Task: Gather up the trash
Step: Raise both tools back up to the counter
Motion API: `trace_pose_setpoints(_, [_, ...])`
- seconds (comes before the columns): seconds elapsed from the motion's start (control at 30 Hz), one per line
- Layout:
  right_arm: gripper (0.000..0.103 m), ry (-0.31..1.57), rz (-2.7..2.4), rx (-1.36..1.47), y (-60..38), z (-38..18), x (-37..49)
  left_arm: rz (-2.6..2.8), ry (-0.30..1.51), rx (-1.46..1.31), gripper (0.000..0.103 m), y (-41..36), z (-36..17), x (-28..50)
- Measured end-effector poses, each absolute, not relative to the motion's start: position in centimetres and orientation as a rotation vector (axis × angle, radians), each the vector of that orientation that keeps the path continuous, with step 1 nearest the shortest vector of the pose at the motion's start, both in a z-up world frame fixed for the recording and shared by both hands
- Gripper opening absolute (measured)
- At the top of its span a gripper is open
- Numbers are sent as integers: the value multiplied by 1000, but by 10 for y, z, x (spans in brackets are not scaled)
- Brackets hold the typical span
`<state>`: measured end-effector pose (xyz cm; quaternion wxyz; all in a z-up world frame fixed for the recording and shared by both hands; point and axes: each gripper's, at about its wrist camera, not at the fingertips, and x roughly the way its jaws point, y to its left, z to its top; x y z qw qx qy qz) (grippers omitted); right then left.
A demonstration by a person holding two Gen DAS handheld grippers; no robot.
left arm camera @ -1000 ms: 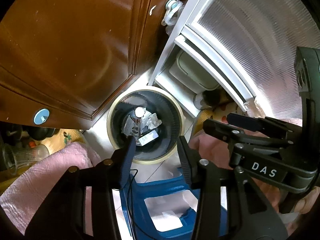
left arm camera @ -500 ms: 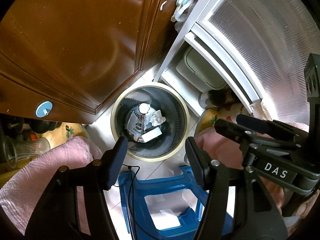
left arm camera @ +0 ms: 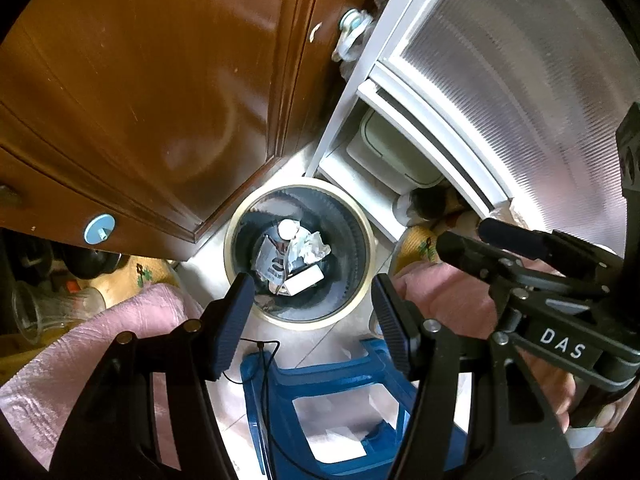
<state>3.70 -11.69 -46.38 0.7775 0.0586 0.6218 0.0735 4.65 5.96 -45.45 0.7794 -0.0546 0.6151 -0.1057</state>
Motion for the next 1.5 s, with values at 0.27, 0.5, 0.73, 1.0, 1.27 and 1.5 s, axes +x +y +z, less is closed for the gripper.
trace_pose_setpoints(0.27, [56, 1216, 218, 106, -110, -421, 17, -235, 1256, -106, 58, 59, -423, 33])
trace_pose_setpoints(0.5, [56, 1099, 266, 105, -110, -366, 3, -272, 1150, -120, 58, 59, -358, 27])
trace_pose_setpoints(0.73, [56, 944, 267, 119, -131, -282, -5, -326, 1004, -98, 58, 55, -261, 27])
trace_pose_setpoints(1.0, [56, 789, 229, 91, -158, -162, 0, -379, 892, -51, 62, 44, -158, 47])
trace_pose_setpoints(1.27, [56, 778, 148, 131, -208, -74, 41, -405, 789, 34, 75, 28, -58, 90])
trace_pose_setpoints(1.5, [67, 771, 83, 119, -259, -9, 99, -402, 795, 74, 80, 9, -4, 155])
